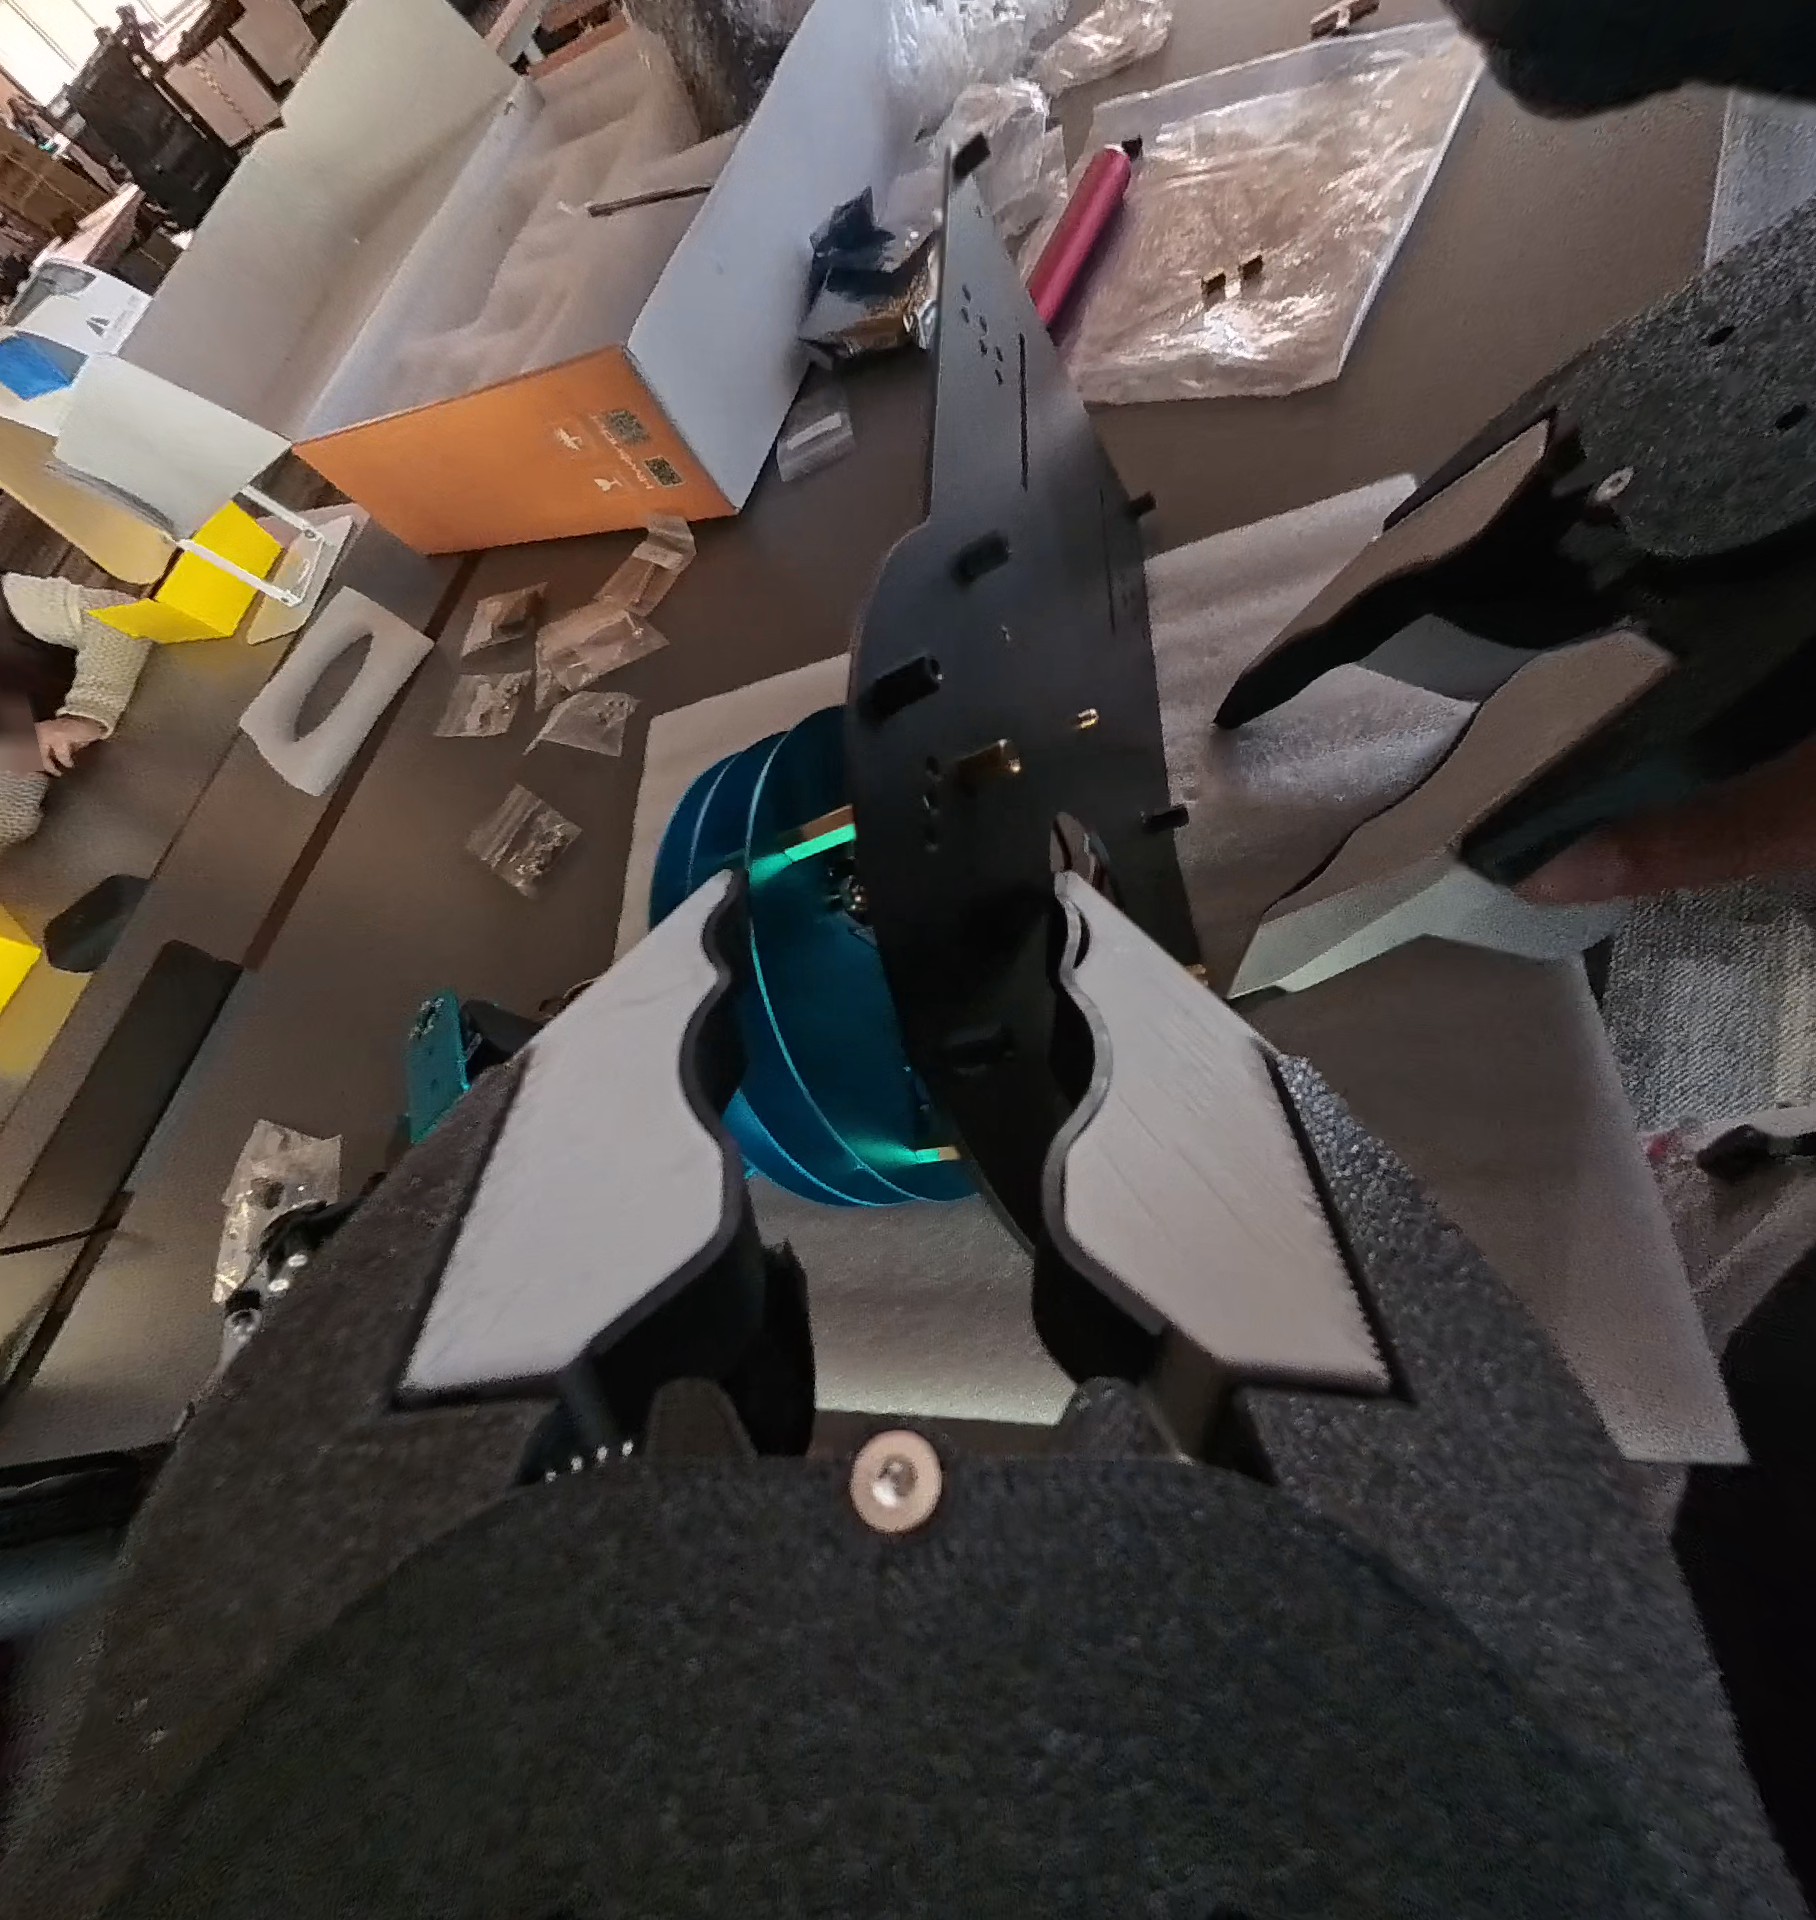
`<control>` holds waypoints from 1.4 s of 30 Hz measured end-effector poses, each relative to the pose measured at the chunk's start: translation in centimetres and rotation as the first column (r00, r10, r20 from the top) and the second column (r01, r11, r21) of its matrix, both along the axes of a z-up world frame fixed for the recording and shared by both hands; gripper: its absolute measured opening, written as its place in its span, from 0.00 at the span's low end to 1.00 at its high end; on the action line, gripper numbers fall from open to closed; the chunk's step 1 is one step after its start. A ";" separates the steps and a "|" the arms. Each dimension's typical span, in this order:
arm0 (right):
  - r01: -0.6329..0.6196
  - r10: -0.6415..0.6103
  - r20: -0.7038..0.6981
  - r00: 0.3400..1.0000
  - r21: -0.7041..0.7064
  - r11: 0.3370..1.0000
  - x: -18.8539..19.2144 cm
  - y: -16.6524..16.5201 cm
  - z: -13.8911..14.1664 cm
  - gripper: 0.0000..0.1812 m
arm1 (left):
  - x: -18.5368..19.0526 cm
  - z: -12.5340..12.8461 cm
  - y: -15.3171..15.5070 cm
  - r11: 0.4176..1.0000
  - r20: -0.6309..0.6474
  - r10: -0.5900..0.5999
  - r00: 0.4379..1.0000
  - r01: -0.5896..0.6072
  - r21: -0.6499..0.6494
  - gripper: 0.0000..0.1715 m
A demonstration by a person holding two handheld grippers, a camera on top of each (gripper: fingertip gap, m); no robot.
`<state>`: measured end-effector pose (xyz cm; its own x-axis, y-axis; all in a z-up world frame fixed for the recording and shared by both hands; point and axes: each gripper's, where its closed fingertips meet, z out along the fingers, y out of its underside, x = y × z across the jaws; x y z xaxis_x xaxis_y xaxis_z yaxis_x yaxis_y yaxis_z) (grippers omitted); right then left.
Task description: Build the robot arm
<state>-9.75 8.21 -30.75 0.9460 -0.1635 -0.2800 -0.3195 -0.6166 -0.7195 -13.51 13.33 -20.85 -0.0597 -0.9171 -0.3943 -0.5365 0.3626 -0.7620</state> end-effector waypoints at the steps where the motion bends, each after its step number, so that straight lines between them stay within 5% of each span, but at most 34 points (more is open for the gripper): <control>1: -0.005 0.005 -0.036 0.999 0.008 1.000 0.1 -0.2 0.3 0.55 | 0.0 0.0 0.0 1.000 0.009 0.002 1.000 -0.002 -0.001 0.33; 8: -0.070 0.074 -0.072 0.995 0.060 0.996 1.5 0.1 2.7 0.52 | -0.1 0.1 0.0 1.000 0.035 0.020 0.999 -0.020 -0.001 0.33; 12: -0.118 0.119 -0.042 0.992 0.010 0.993 1.2 -0.1 1.5 0.52 | -0.7 0.0 0.0 0.994 0.064 0.054 0.996 -0.048 -0.099 0.33; 17: -0.114 0.114 -0.032 0.993 0.011 0.993 0.3 -0.4 1.9 0.51 | -1.3 0.9 -0.4 0.927 0.128 0.099 0.987 -0.045 -0.371 0.46; 26: -0.196 0.191 -0.071 0.979 -0.089 0.977 -2.1 -0.6 1.3 0.34 | -2.2 -1.5 1.2 0.839 0.034 0.110 0.993 -0.075 -0.539 0.68; 33: -0.111 0.101 -0.076 0.992 -0.142 0.984 -2.1 0.9 0.3 0.40 | -2.0 -2.3 0.9 0.799 0.010 0.024 1.000 -0.013 -0.601 0.52; 36: -0.067 0.053 -0.107 0.993 -0.127 0.990 -1.5 1.2 0.8 0.34 | -2.1 -2.5 0.9 0.817 -0.002 0.004 1.000 -0.004 -0.577 0.52; 38: 0.020 -0.026 -0.087 0.996 -0.068 0.997 0.5 1.2 2.2 0.16 | -2.2 -2.5 0.9 0.827 -0.005 -0.004 1.000 0.000 -0.563 0.51; 42: -0.034 0.012 -0.193 0.981 -0.108 0.994 -0.5 0.6 2.5 0.38 | -2.2 -2.5 1.0 0.834 -0.005 -0.009 1.000 0.004 -0.552 0.51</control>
